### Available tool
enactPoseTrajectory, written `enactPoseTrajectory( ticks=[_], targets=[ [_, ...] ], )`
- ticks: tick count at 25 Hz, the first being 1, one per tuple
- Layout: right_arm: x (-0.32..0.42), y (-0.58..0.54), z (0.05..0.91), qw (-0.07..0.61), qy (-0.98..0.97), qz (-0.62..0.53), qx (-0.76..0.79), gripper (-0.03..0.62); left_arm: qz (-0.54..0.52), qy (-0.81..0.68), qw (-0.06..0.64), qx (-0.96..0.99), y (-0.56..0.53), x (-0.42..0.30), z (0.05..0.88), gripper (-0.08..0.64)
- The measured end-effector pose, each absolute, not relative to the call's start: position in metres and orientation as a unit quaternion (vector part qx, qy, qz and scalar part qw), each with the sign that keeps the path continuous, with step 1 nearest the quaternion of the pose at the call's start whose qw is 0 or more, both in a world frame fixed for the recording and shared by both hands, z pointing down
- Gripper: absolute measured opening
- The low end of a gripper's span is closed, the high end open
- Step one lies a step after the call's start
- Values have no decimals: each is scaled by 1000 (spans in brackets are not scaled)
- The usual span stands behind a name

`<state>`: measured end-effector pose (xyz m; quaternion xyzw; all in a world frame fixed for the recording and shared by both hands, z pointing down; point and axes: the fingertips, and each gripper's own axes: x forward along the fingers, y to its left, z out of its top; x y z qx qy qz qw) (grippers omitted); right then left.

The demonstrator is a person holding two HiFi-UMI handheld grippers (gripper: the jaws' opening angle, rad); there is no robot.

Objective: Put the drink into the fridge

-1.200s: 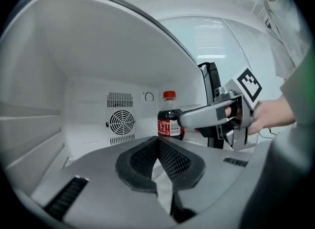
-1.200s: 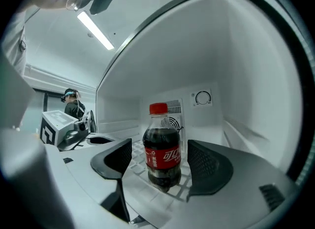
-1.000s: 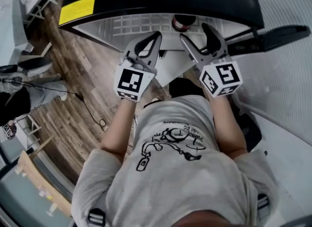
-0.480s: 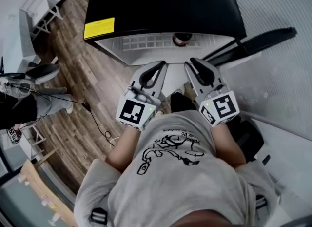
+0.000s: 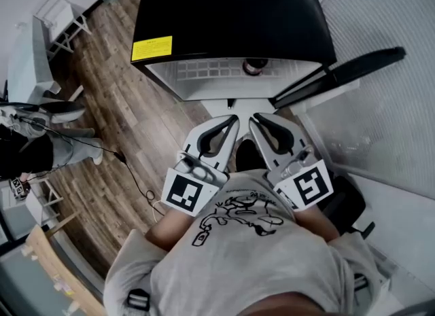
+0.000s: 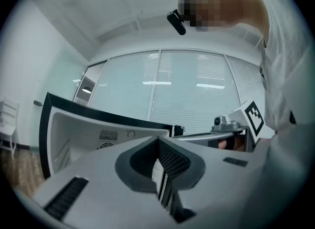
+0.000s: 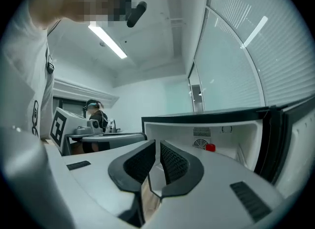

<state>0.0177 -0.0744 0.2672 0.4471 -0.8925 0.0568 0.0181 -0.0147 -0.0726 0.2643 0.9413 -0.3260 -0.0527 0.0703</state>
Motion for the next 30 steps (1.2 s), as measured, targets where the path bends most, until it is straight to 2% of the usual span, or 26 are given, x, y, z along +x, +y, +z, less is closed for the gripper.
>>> enactPoseTrajectory(
  ticks=[30],
  targets=[
    [12,-53,249,28,-892,42,449,46,-44,-298,68,951,-49,-19,250,2]
  ],
)
